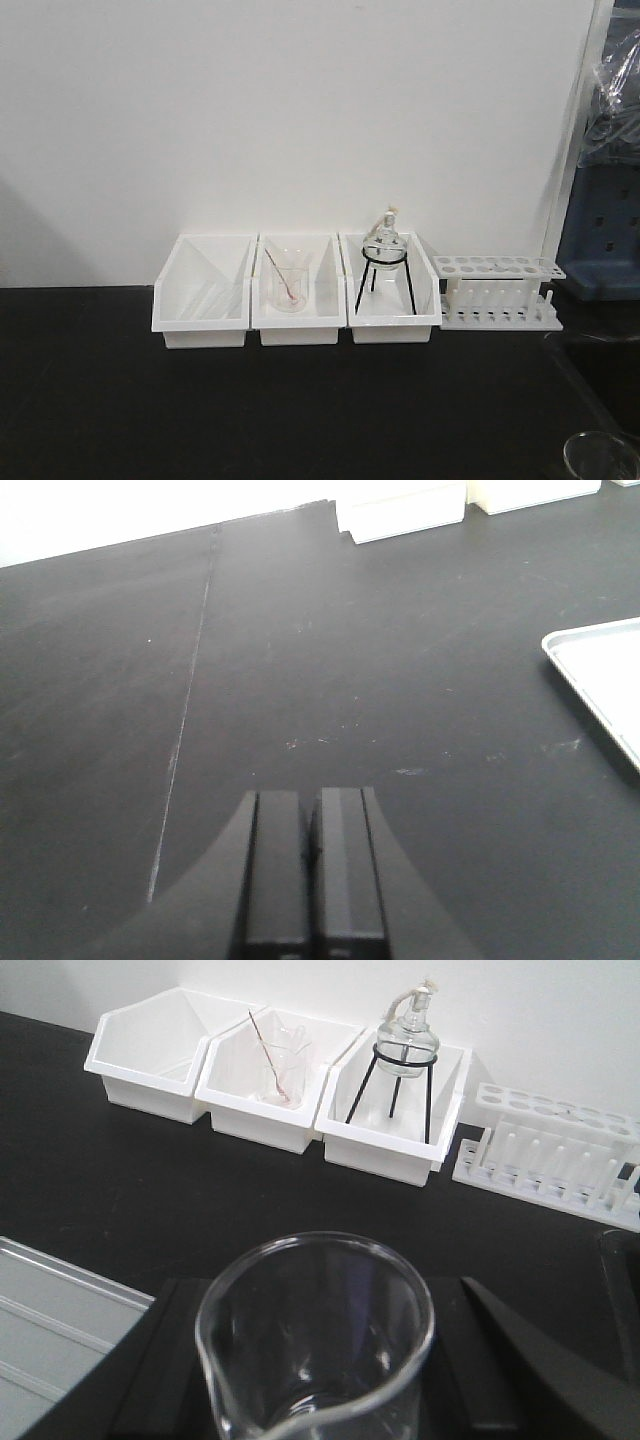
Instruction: Move beaker to silver tray on left bench
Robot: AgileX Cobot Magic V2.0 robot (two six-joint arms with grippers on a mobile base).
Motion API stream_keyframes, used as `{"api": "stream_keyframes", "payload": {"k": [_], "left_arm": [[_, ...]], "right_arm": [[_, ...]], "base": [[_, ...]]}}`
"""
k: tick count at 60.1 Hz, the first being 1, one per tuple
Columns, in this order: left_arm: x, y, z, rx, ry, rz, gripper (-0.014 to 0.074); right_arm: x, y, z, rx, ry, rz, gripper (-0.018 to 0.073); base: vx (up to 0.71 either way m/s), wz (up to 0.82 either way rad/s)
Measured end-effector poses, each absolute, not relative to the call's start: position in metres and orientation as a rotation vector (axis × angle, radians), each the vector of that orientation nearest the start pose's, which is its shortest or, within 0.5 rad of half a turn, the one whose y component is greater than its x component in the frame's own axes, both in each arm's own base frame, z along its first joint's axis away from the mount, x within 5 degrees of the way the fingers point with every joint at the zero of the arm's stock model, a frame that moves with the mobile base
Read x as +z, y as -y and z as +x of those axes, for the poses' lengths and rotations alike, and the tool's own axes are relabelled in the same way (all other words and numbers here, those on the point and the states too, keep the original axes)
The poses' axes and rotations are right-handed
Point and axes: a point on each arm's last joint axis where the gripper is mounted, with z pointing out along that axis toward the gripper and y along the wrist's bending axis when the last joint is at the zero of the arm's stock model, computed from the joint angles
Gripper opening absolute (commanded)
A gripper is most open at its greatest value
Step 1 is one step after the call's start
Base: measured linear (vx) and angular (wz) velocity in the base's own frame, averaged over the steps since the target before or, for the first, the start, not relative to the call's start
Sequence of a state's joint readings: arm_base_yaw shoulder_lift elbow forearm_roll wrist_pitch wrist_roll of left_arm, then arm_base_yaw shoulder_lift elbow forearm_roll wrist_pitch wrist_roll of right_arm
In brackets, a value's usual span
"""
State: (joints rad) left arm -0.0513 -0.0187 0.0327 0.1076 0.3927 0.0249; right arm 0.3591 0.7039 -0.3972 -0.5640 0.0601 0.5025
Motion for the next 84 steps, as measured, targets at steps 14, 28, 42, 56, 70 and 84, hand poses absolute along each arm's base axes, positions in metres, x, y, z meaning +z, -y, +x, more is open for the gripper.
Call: {"api": "stream_keyframes", "payload": {"k": [14, 28, 42, 56, 70, 84], "left_arm": [[0.168, -0.001, 0.052, 0.089, -1.884, 0.138, 0.0001], [0.168, -0.001, 0.052, 0.089, -1.884, 0.138, 0.0001], [0.168, -0.001, 0.052, 0.089, -1.884, 0.138, 0.0001], [0.168, -0.001, 0.052, 0.089, -1.884, 0.138, 0.0001], [0.168, -0.001, 0.052, 0.089, -1.884, 0.138, 0.0001], [0.168, -0.001, 0.052, 0.089, -1.884, 0.138, 0.0001]], "right_arm": [[0.278, -0.049, 0.139, 0.179, -1.809, -0.362, -0.0011], [0.280, -0.051, 0.139, 0.200, -1.777, -0.370, -0.0011], [0.285, -0.059, 0.143, 0.264, -1.698, -0.406, -0.0011], [0.245, -0.090, 0.185, 0.361, -1.750, -0.592, -0.0011], [0.190, -0.129, 0.220, 0.582, -1.662, -0.819, -0.0011], [0.150, -0.149, 0.258, 0.696, -1.679, -0.815, -0.0011]], "base": [[0.00, 0.00], [0.00, 0.00], [0.00, 0.00], [0.00, 0.00], [0.00, 0.00], [0.00, 0.00]]}}
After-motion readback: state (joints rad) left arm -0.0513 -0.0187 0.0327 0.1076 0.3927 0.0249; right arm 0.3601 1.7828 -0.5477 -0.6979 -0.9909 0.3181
